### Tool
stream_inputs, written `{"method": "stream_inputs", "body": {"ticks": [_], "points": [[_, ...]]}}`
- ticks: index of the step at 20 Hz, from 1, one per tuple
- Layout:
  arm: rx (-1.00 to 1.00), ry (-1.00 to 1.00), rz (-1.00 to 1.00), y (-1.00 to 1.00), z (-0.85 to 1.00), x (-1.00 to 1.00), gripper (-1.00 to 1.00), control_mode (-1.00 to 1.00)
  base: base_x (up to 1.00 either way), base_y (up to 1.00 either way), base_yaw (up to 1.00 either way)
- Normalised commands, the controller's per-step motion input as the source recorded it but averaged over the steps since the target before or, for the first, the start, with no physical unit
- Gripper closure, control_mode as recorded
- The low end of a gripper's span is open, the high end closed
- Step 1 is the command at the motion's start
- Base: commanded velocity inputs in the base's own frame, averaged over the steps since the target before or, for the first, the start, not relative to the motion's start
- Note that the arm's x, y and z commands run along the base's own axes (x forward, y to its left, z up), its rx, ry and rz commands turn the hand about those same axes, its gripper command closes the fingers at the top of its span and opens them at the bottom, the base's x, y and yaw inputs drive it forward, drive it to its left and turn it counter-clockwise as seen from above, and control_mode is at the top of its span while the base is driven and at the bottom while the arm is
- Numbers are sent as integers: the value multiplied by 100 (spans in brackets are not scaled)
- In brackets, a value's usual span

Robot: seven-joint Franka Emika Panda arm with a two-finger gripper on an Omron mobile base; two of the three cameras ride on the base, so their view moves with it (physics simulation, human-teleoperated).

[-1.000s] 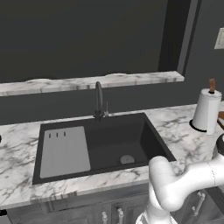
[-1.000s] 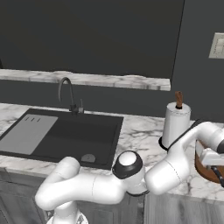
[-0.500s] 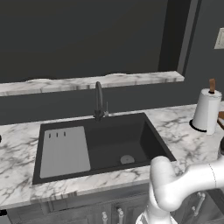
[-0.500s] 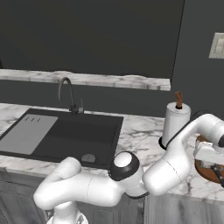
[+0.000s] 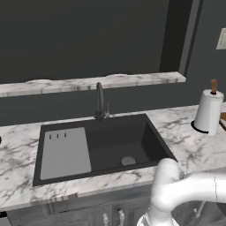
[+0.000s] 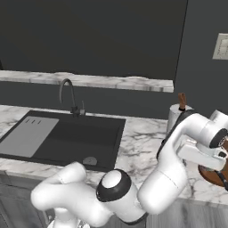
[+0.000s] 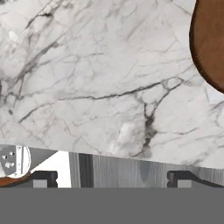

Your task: Pick up the knife from the drawer and place it on the cutting board. Then place the meat from the plate to the cutting board.

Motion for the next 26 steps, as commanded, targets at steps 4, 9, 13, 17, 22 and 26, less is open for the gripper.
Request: {"method": "stream_inputs", "body": {"ticks": [4,9,13,17,22,26], "points": [[-14,-11,-9,92,0,-34,-100,-100,0,0,0],[-7,-10,-11,36,0,-48,-100,-100,0,0,0],[-2,-13,-11,14,0,-54,-100,-100,0,0,0],[0,-13,-9,7,-2,-58,-100,-100,0,0,0],[-1,-9,-3,18,-11,-48,-100,-100,0,0,0],[-7,-2,0,57,-13,-22,-100,-100,0,0,0]]}}
